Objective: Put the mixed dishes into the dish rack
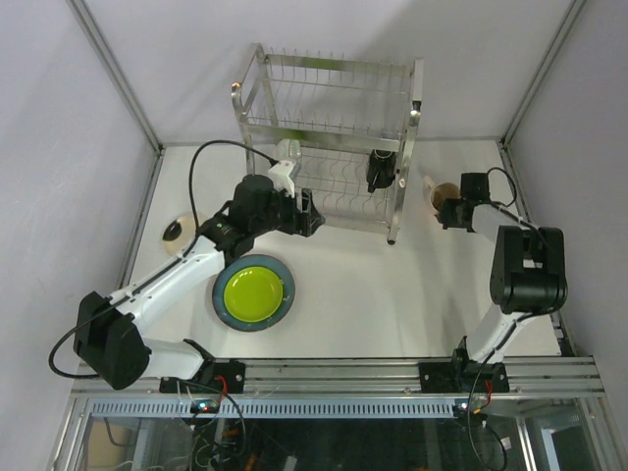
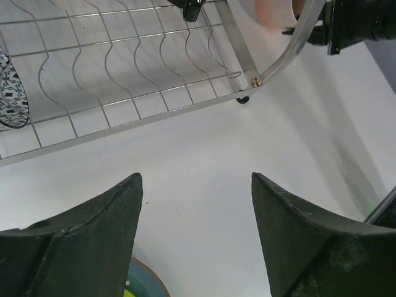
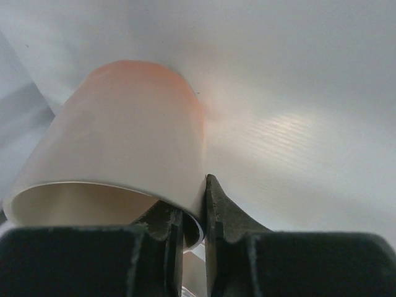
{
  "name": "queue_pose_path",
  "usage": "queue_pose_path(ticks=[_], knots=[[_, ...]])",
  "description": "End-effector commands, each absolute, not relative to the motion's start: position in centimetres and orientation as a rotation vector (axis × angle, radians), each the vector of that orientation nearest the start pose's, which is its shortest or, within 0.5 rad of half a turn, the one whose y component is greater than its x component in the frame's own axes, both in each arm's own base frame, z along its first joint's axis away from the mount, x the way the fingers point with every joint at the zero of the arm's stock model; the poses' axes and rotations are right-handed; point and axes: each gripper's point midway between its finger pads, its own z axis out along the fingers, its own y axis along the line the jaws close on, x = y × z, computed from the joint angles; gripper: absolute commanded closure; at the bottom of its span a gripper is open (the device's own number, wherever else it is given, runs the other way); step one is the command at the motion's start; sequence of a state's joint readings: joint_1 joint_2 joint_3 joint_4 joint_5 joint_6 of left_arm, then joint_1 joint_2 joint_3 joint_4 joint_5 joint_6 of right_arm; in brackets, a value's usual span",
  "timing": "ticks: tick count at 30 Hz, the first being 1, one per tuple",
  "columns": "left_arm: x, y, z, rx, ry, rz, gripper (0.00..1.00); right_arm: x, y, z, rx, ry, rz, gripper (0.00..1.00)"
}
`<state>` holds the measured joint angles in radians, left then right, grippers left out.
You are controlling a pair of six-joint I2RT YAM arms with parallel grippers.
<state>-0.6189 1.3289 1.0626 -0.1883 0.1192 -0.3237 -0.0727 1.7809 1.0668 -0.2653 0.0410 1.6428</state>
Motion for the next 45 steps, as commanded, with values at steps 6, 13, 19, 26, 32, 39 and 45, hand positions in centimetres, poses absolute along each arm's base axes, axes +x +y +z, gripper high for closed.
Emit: queue_pose_path(ticks=[6, 13, 19, 26, 32, 39, 45], knots=[[28.8, -28.6, 28.5, 0.416, 1.970, -0.970, 0.25, 41.6, -0.8, 14.4, -2.238, -2.965, -1.085, 1.00], [24.0, -29.3, 29.6, 0.472, 1.970, -1.220, 0.24, 37.9, 0.1, 21.0, -1.781, -3.419, -1.434, 1.00], [20.7, -29.3, 30.7, 0.450, 1.928, -1.414, 0.22, 34.5, 2.4, 24.8, -1.324, -3.641, -1.696, 1.00], [17.8, -29.7, 31.6, 0.428, 1.916, -1.646, 0.20, 30.4, 6.4, 28.8, -0.773, -3.713, -2.094, 1.00], [16.0, -29.8, 33.4, 0.423, 1.852, -1.807, 0.18, 26.3, 11.7, 31.0, -0.006, -3.694, -2.323, 1.00], [14.7, -29.9, 34.7, 0.335, 1.831, -2.015, 0.17, 23.7, 16.6, 31.4, 0.452, -3.582, -2.433, 1.00], [14.0, -30.1, 34.2, 0.291, 1.880, -2.065, 0.17, 22.8, 20.2, 32.0, 0.655, -3.476, -2.543, 1.00]])
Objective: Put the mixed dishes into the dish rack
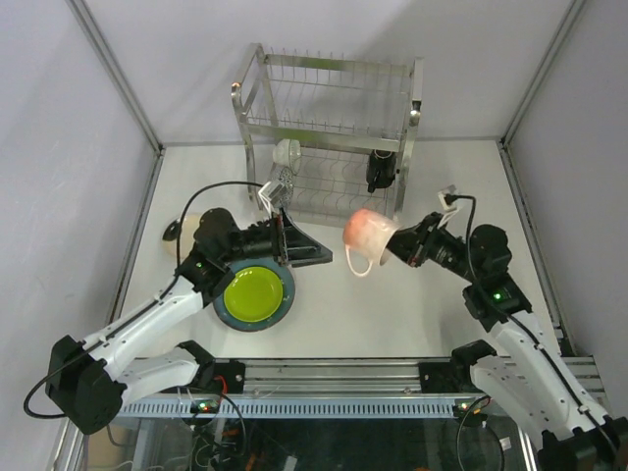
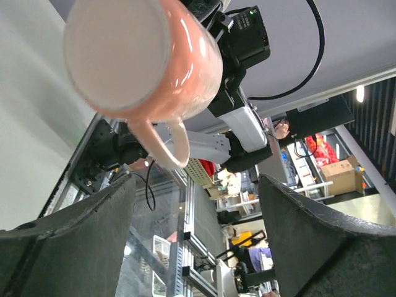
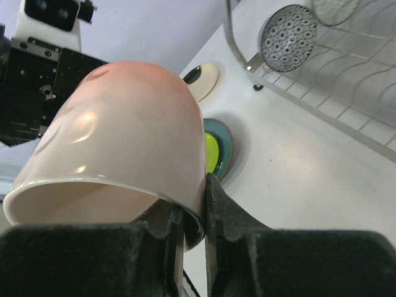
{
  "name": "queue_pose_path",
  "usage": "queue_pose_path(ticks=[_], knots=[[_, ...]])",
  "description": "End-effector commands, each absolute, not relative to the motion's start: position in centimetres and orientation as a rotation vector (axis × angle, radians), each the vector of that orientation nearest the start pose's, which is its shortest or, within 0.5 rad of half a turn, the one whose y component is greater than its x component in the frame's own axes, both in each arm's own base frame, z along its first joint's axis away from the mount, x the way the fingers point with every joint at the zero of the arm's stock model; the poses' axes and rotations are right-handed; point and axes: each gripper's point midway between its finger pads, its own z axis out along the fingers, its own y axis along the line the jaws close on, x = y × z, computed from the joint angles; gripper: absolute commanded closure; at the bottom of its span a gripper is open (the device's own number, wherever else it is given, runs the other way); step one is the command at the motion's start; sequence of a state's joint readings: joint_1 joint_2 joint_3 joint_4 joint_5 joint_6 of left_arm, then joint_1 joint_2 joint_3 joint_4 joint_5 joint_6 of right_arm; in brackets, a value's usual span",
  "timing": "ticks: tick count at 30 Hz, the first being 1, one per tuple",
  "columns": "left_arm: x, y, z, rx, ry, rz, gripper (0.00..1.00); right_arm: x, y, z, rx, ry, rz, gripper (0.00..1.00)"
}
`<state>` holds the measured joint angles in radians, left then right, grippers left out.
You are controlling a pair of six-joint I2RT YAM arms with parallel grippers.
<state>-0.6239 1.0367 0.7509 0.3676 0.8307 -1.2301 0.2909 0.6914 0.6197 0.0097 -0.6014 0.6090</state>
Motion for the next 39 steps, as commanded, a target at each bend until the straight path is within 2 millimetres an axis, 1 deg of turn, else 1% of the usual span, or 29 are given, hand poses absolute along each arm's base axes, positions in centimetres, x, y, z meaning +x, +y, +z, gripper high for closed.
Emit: queue_pose_path(ticks=[1, 5, 9, 13, 18, 21, 23, 25, 28, 33, 39], knots=[[14.0, -30.1, 34.0, 0.284, 1.885, -2.066, 0.17, 22.8, 20.7, 32.2, -0.300, 1.528, 1.135, 1.00], [14.0, -30.3, 33.1, 0.261, 1.923, -2.045, 0.16, 22.8, 22.5, 32.4, -0.319, 1.515, 1.167, 1.00], [14.0, -30.4, 32.3, 0.261, 1.961, -2.006, 0.16, 23.0, 23.9, 32.5, -0.335, 1.503, 1.185, 1.00], [14.0, -30.5, 32.1, 0.253, 1.972, -1.995, 0.15, 23.0, 25.0, 32.6, -0.350, 1.504, 1.191, 1.00], [14.3, -30.6, 31.7, 0.228, 1.982, -1.982, 0.15, 22.9, 26.0, 33.1, -0.370, 1.479, 1.208, 1.00], [14.4, -30.5, 31.4, 0.214, 1.986, -1.972, 0.16, 22.7, 26.0, 33.5, -0.371, 1.473, 1.197, 1.00], [14.6, -30.6, 31.7, 0.204, 1.971, -1.977, 0.15, 22.8, 25.8, 33.5, -0.370, 1.477, 1.183, 1.00], [14.6, -30.7, 32.5, 0.199, 1.933, -2.016, 0.15, 22.8, 25.9, 33.3, -0.371, 1.481, 1.174, 1.00], [14.6, -30.9, 33.8, 0.186, 1.886, -2.090, 0.16, 22.7, 26.3, 33.5, -0.383, 1.462, 1.173, 1.00], [14.6, -31.1, 34.0, 0.192, 1.894, -2.120, 0.19, 22.8, 27.2, 33.7, -0.404, 1.436, 1.174, 1.00], [14.3, -31.1, 34.4, 0.198, 1.889, -2.151, 0.29, 23.2, 27.6, 33.1, -0.417, 1.440, 1.154, 1.00]])
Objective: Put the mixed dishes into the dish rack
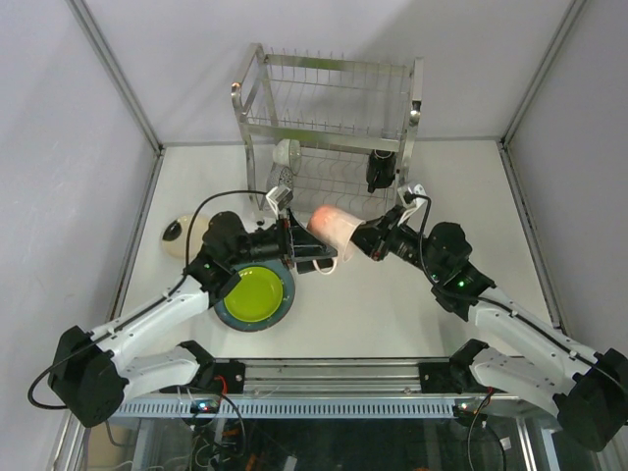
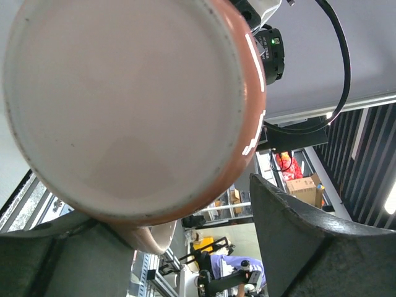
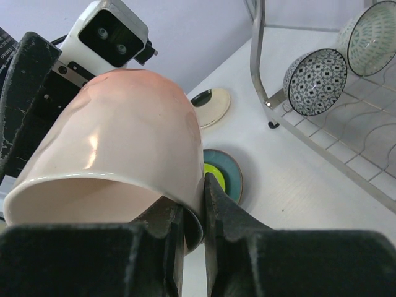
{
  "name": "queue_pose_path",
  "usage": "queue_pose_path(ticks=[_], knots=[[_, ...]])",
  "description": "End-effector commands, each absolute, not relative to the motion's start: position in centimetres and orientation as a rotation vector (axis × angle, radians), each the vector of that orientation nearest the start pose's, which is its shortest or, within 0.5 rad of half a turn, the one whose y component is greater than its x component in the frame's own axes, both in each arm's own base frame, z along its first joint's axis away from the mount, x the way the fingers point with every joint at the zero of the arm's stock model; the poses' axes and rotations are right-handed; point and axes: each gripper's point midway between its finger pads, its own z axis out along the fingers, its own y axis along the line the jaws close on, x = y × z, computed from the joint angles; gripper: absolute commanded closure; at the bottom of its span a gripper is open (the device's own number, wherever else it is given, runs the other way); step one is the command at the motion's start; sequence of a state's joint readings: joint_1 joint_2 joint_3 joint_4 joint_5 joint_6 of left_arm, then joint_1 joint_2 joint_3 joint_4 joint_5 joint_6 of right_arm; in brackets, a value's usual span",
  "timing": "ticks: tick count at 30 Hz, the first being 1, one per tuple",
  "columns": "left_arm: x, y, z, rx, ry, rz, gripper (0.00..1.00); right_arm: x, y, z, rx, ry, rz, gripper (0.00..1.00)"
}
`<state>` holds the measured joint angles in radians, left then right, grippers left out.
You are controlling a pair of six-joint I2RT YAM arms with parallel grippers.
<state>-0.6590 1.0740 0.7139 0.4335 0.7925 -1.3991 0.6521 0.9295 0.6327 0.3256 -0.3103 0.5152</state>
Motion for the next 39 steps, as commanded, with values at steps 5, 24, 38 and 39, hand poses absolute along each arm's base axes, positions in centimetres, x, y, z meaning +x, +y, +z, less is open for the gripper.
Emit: queue_pose_path(ticks=[5, 24, 38, 39], knots=[[14.1, -31.0, 34.9, 0.197, 1.860, -2.179, 0.40, 23.8, 27.8, 32.7, -0.418, 1.445, 1.143, 1.00], [14.6, -30.7, 35.6, 0.124, 1.723, -2.294, 0.99, 24.6, 27.5, 31.3, -0.382, 1.481, 1.090, 1.00], [18.0, -31.2, 30.3, 0.048, 1.855, -2.046, 1.00, 25.2, 24.7, 29.6, -0.298, 1.557, 0.993, 0.69], [18.4, -31.2, 30.1, 0.049, 1.860, -2.030, 1.00, 25.3, 24.4, 29.5, -0.289, 1.560, 0.987, 0.67]])
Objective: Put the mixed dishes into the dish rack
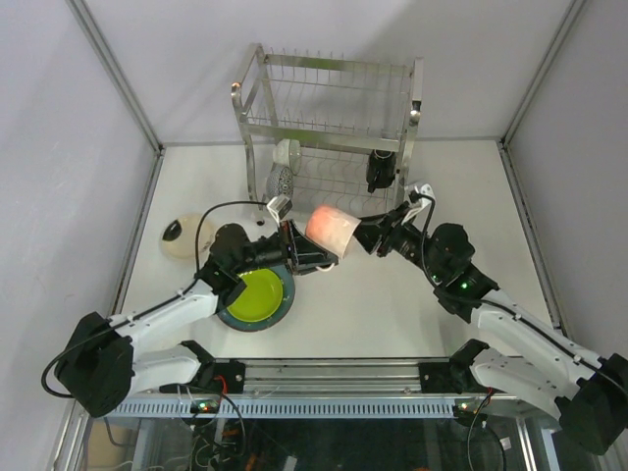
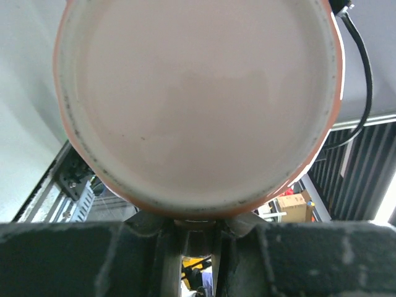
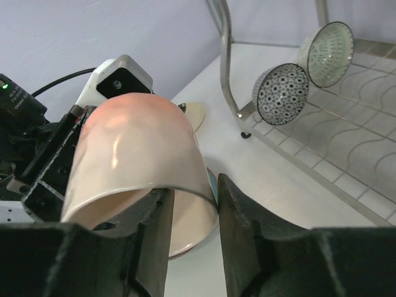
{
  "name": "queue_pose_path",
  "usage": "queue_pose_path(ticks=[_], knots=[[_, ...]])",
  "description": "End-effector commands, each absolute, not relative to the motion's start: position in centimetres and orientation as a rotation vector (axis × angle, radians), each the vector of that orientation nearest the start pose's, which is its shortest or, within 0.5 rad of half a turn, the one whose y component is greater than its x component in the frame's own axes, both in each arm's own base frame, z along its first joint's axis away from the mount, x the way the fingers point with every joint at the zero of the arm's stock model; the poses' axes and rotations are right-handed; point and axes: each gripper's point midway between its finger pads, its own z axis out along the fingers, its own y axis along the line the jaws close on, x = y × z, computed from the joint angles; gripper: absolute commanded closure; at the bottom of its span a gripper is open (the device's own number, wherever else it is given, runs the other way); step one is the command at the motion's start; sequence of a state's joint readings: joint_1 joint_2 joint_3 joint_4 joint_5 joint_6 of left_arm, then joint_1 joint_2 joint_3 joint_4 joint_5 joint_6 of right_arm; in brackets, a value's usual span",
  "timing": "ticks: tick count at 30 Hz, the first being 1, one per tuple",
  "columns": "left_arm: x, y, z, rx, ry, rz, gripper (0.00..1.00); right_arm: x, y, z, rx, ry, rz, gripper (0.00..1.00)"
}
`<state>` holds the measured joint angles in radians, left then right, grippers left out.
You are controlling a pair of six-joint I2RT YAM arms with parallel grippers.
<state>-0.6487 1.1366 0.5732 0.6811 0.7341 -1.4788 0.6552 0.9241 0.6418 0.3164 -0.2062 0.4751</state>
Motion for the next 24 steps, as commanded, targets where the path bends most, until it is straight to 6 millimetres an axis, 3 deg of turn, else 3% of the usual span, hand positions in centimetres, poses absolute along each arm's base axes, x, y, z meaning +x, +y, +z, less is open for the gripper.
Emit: queue_pose_path(ticks=[1, 7, 12, 17, 24], knots=[[18.9, -31.2, 29.9, 0.047, 1.871, -2.008, 1.00, 25.4, 24.0, 29.4, -0.279, 1.565, 0.979, 0.64], [22.3, -32.1, 28.2, 0.126, 1.990, -1.763, 1.00, 25.8, 20.1, 29.0, -0.160, 1.591, 0.886, 0.52], [26.1, -33.1, 25.6, 0.213, 2.122, -1.499, 1.00, 25.9, 15.3, 28.6, -0.023, 1.634, 0.761, 0.47], [29.6, -33.6, 23.9, 0.318, 2.202, -1.274, 1.00, 24.9, 11.3, 29.2, 0.034, 1.658, 0.647, 0.47], [34.4, -34.8, 21.7, 0.442, 2.270, -1.004, 1.00, 23.1, 8.2, 30.2, 0.069, 1.675, 0.556, 0.47]])
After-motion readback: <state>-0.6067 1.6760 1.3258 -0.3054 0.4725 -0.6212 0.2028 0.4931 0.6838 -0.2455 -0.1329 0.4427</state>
